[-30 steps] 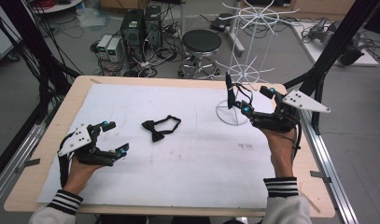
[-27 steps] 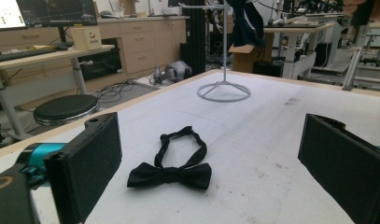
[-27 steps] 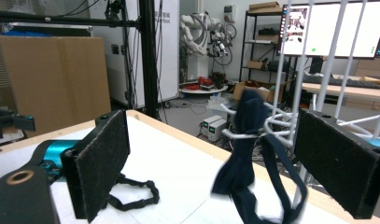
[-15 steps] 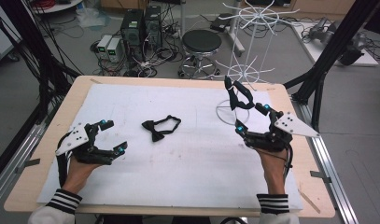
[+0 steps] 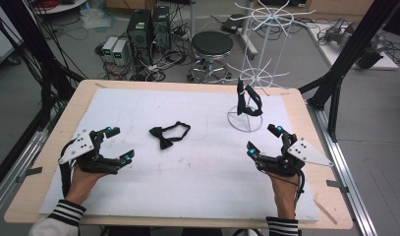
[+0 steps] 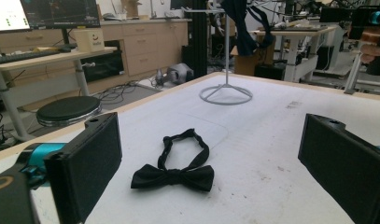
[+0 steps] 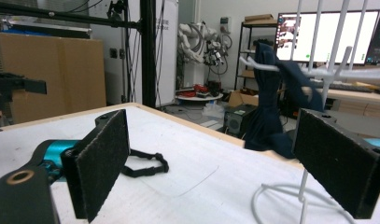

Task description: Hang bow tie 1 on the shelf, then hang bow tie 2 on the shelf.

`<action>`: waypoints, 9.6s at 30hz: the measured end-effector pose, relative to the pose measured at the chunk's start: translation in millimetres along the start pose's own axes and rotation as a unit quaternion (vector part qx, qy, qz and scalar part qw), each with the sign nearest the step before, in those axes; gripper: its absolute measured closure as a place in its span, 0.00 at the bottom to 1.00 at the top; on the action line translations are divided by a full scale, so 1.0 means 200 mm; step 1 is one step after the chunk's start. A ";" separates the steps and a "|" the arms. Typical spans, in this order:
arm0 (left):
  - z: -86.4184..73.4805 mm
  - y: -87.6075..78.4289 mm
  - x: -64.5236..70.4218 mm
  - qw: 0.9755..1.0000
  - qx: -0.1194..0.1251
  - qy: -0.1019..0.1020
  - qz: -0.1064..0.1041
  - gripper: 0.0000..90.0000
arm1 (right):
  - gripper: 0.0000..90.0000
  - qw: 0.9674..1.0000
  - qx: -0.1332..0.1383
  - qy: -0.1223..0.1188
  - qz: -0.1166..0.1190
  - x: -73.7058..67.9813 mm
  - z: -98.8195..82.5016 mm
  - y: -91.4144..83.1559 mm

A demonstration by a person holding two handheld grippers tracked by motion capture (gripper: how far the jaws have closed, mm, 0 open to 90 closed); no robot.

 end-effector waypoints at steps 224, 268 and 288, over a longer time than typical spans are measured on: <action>0.17 0.59 -0.07 0.946 -0.270 0.114 -0.135 0.98 | 0.12 0.991 -0.009 0.003 0.130 -0.25 0.12 0.23; 0.30 0.54 0.26 0.975 -0.145 0.061 -0.159 0.97 | 0.23 0.967 -0.096 -0.001 0.237 -0.52 0.24 0.59; 0.31 0.53 0.28 0.975 -0.137 0.056 -0.168 0.97 | 0.52 0.966 -0.102 -0.040 0.235 -0.53 0.23 0.60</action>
Point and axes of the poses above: each handheld gripper's, and its own axes: y roughly forward along the jaws, z roughly out of its top, x roughly to its right, the point moved 7 cm from there along y, roughly forward along the jaws, and after that the axes turned 2 degrees about z, right-handed, at the moved point
